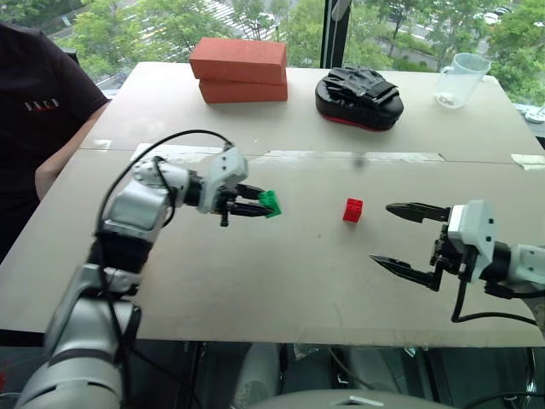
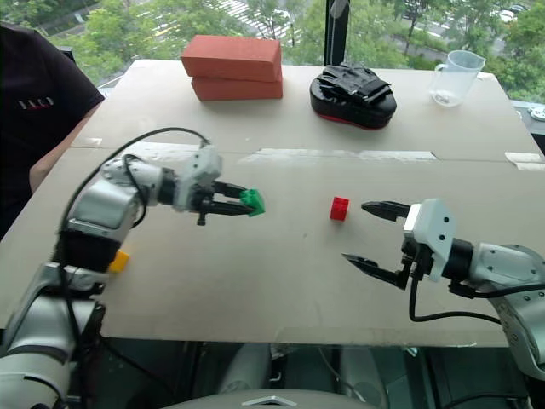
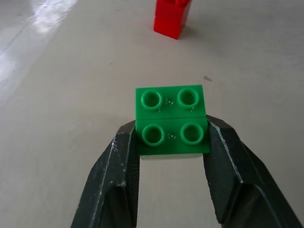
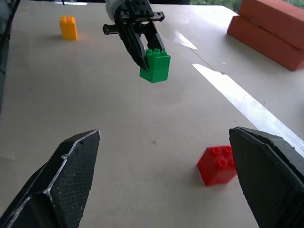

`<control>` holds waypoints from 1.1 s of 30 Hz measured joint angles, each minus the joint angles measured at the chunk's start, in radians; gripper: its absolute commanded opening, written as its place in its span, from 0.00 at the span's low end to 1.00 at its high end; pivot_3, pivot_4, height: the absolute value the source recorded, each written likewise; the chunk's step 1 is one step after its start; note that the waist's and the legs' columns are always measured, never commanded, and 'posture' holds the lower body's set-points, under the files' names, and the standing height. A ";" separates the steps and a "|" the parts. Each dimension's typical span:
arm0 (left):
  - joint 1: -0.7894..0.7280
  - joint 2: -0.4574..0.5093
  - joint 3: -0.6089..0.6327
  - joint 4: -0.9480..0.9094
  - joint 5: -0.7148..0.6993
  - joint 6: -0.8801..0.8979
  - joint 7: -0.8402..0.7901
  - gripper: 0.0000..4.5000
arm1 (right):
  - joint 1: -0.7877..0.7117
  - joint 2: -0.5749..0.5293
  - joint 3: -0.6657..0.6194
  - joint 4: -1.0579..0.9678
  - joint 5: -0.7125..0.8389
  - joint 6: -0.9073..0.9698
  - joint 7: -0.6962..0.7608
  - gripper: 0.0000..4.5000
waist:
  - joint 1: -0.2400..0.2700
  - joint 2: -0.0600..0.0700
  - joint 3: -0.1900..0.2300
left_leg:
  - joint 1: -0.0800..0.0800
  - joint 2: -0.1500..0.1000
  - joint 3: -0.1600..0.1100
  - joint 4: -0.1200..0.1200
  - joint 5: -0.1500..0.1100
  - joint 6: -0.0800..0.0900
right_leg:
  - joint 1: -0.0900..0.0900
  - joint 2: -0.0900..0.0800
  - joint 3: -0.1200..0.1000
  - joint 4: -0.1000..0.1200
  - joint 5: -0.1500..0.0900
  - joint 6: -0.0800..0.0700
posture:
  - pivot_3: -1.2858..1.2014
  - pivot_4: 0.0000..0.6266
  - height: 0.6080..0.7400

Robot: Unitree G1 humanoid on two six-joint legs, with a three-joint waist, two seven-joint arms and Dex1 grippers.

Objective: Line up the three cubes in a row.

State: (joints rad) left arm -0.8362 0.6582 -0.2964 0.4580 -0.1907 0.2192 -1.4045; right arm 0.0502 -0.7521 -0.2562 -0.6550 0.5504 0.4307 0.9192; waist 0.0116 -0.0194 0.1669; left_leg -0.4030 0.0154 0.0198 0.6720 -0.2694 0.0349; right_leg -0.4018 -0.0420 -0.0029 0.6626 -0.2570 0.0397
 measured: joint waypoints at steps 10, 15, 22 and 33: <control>-0.251 -0.212 -0.059 0.526 0.165 -0.352 -0.057 0.28 | 0.084 -0.018 -0.080 -0.004 0.025 -0.015 -0.003 1.00 | 0.000 -0.001 0.001 | -0.001 0.001 0.000 0.000 0.000 0.000 | 0.000 0.001 0.001 0.000 0.000 0.000 | 0.52 0.24 0.98; -0.287 -0.257 -0.058 0.629 0.206 -0.409 -0.055 0.28 | 0.095 -0.040 -0.113 -0.025 0.040 0.007 -0.018 1.00 | 0.001 -0.002 0.001 | -0.002 0.001 -0.002 0.001 0.000 0.000 | 0.000 0.001 0.000 0.000 0.000 0.000 | 0.52 0.24 0.98; -0.331 -0.288 -0.044 0.716 0.251 -0.476 -0.045 0.28 | 0.119 -0.071 -0.143 -0.052 0.079 0.046 -0.019 1.00 | 0.001 -0.002 0.001 | -0.004 0.001 -0.003 0.003 0.000 0.000 | -0.001 0.001 -0.002 0.000 0.000 0.000 | 0.52 0.24 0.98; -0.344 -0.306 -0.016 0.749 0.284 -0.502 -0.034 0.28 | -0.020 -0.159 -0.134 0.131 0.103 0.060 0.079 1.00 | 0.001 -0.002 0.001 | -0.009 0.001 -0.007 0.011 -0.002 0.003 | -0.001 0.001 -0.005 0.000 0.001 0.001 | 0.52 0.24 0.98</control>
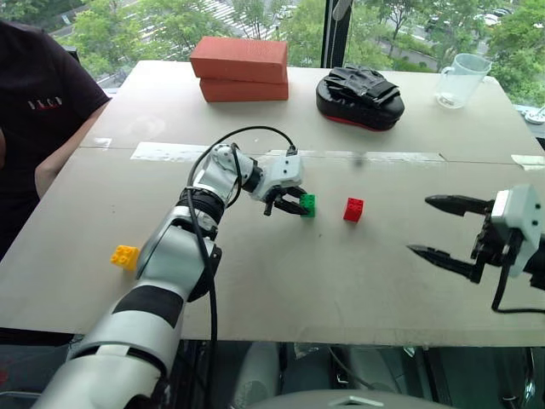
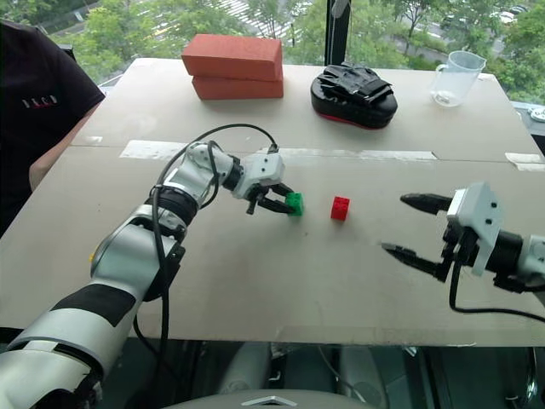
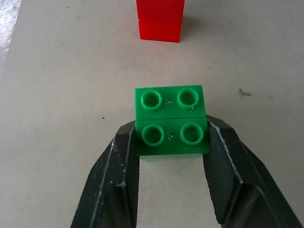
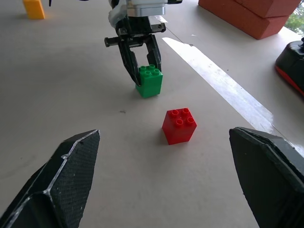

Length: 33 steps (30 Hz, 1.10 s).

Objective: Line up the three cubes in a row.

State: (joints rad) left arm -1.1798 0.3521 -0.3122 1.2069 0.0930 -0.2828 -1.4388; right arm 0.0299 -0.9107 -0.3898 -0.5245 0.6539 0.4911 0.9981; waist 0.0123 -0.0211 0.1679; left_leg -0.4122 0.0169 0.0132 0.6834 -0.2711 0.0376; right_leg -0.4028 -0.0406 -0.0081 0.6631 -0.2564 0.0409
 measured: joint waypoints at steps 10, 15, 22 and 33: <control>0.000 0.000 0.022 0.003 0.007 -0.004 -0.004 0.75 | -0.048 -0.015 0.032 0.034 -0.001 -0.014 0.065 1.00 | 0.001 0.000 0.000 | -0.002 0.001 -0.001 0.001 0.000 0.000 | -0.001 0.000 -0.001 0.000 0.000 0.000 | 0.52 0.24 0.98; 0.005 0.019 0.073 -0.008 -0.020 -0.015 -0.048 0.94 | -0.024 -0.012 0.033 -0.011 0.011 -0.003 0.052 1.00 | 0.000 0.000 0.000 | -0.002 0.002 -0.001 0.001 0.000 0.000 | -0.001 0.000 -0.001 0.000 0.000 0.000 | 0.52 0.24 0.98; 0.320 0.313 0.259 -0.571 -0.193 0.372 -0.087 0.94 | -0.027 0.042 0.068 -0.154 0.090 0.043 -0.047 1.00 | -0.041 0.001 0.000 | 0.000 0.006 -0.001 0.000 0.001 -0.002 | -0.002 0.001 0.003 0.002 0.000 0.000 | 0.52 0.24 0.98; 1.102 0.468 1.013 -1.559 -0.386 1.344 0.374 0.94 | -0.235 0.098 0.365 -0.192 0.043 0.080 -0.125 1.00 | -0.023 0.000 0.000 | -0.001 0.003 -0.008 0.002 0.002 -0.005 | 0.000 -0.008 -0.001 0.001 0.000 0.000 | 0.52 0.24 0.98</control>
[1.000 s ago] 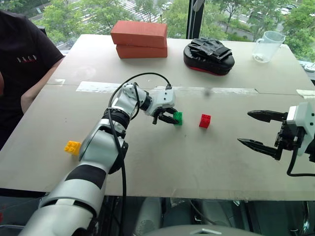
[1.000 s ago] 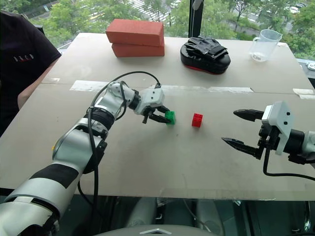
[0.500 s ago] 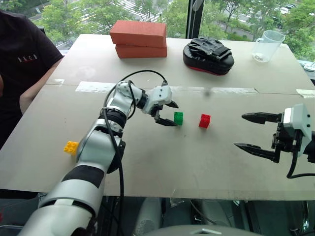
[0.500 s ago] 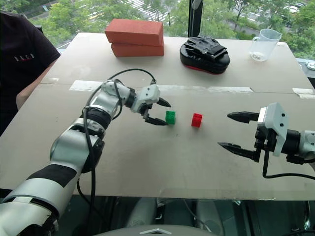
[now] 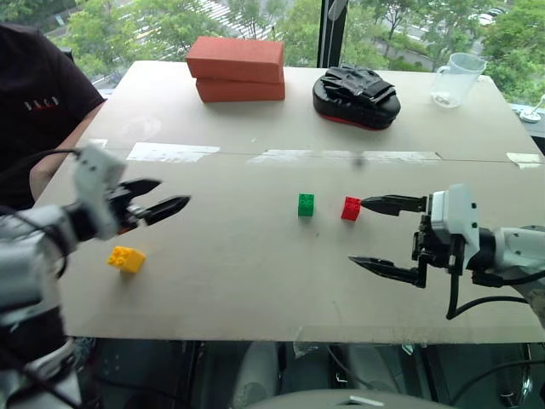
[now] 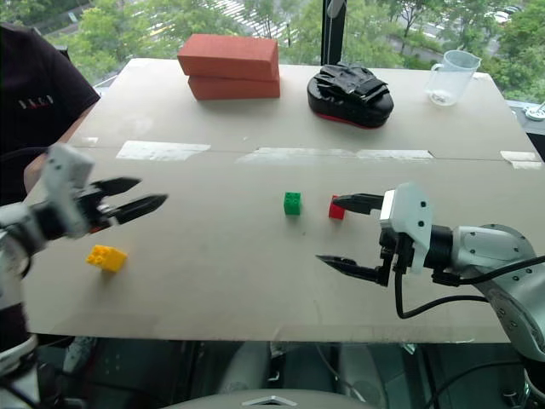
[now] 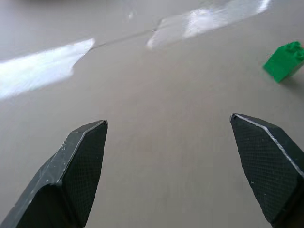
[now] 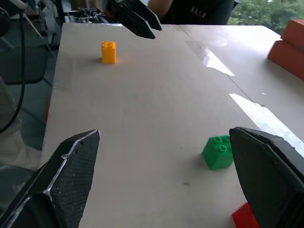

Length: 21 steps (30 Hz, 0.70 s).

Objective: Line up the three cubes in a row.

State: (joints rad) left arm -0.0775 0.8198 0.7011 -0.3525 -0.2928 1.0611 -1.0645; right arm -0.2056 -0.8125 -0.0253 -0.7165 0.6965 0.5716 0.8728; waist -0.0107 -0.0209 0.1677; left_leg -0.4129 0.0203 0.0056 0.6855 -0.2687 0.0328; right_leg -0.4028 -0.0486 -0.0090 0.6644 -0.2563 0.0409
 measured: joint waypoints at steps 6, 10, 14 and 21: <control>0.215 0.084 0.154 -0.032 -0.017 0.156 0.045 0.94 | -0.075 0.005 0.075 0.100 -0.039 -0.033 0.089 1.00 | 0.031 0.000 0.000 | 0.001 -0.002 -0.007 -0.001 0.000 0.001 | 0.002 -0.002 -0.005 0.000 0.000 -0.001 | 0.52 0.24 0.98; 0.237 0.085 0.126 -0.030 -0.045 0.161 0.078 0.94 | -0.079 0.006 0.087 0.108 -0.050 -0.052 0.119 1.00 | 0.028 0.000 0.000 | 0.003 -0.002 -0.007 -0.001 0.000 0.000 | 0.005 -0.003 -0.005 -0.001 0.000 -0.001 | 0.52 0.24 0.98; 0.195 0.077 0.044 -0.019 -0.077 0.152 0.129 0.94 | -0.062 0.005 0.086 0.107 -0.053 -0.055 0.125 1.00 | 0.024 0.000 0.000 | 0.004 -0.002 -0.007 -0.002 0.000 0.000 | 0.006 -0.004 -0.005 -0.001 0.000 -0.002 | 0.52 0.24 0.98; 0.215 0.095 -0.099 0.106 -0.055 0.025 0.177 0.56 | -0.050 0.002 0.081 0.094 -0.056 -0.052 0.108 1.00 | 0.020 0.001 0.000 | 0.005 -0.002 -0.007 -0.005 -0.001 0.000 | 0.006 -0.005 -0.005 -0.002 0.000 -0.002 | 0.52 0.24 0.98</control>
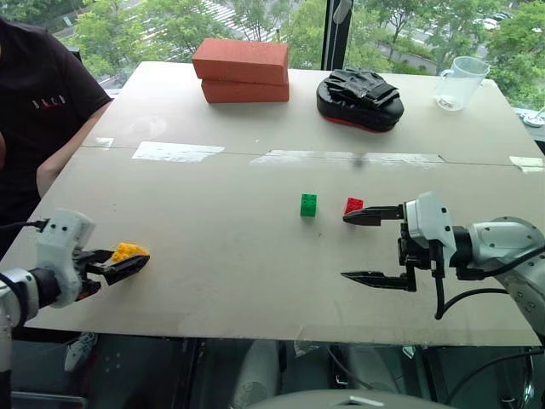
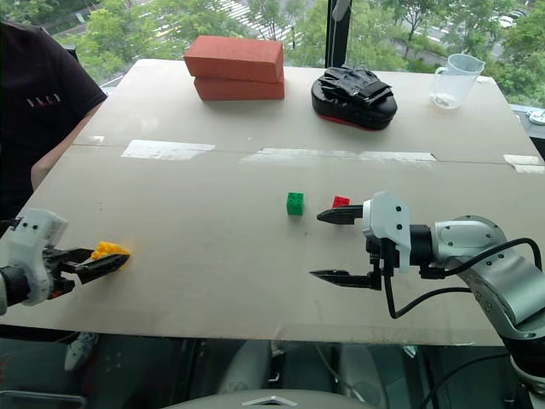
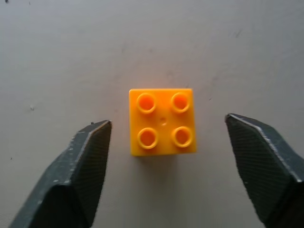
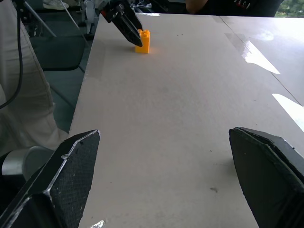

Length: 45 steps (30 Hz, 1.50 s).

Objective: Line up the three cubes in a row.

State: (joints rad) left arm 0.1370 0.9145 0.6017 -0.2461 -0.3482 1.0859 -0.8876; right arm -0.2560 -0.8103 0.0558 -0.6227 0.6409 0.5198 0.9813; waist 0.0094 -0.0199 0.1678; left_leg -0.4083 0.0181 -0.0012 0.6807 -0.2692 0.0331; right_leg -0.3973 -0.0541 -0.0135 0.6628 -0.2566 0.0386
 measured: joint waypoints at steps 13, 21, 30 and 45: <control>-0.130 0.043 -0.107 0.070 -0.050 -0.339 -0.149 0.28 | 0.074 -0.011 -0.069 -0.064 0.019 0.021 -0.049 1.00 | 0.010 0.000 0.000 | -0.005 0.000 -0.001 0.000 0.000 0.000 | -0.004 -0.003 -0.002 -0.001 0.000 -0.003 | 0.52 0.24 0.98; -0.633 0.064 -0.583 0.403 0.097 -0.670 -0.426 0.28 | 0.131 -0.014 -0.133 -0.096 0.052 0.027 -0.081 1.00 | 0.001 0.002 -0.001 | -0.006 -0.003 0.004 0.000 0.000 0.001 | -0.006 0.003 0.000 -0.001 0.001 -0.001 | 0.52 0.24 0.98; -1.178 -0.201 -0.919 1.194 0.396 -1.252 -0.667 0.28 | 0.235 -0.065 -0.235 -0.134 0.073 0.048 -0.099 1.00 | -0.007 0.000 0.000 | -0.007 -0.009 0.007 0.004 -0.002 0.005 | -0.006 0.008 0.001 0.000 0.000 0.003 | 0.52 0.24 0.98; -1.323 -0.310 -0.940 1.512 0.567 -1.489 -0.629 0.28 | 0.262 -0.071 -0.271 -0.117 0.058 0.053 -0.146 1.00 | -0.010 -0.001 0.000 | -0.008 -0.008 0.006 0.005 -0.002 0.006 | -0.006 0.007 0.000 0.001 0.000 0.004 | 0.52 0.24 0.98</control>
State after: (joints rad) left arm -1.1863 0.6049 -0.3382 1.2656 0.2192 -0.4031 -1.5166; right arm 0.0058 -0.8812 -0.2155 -0.7402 0.6990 0.5728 0.8357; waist -0.0004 -0.0211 0.1681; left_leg -0.4162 0.0106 0.0047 0.6856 -0.2715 0.0386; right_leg -0.4038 -0.0469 -0.0133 0.6638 -0.2563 0.0430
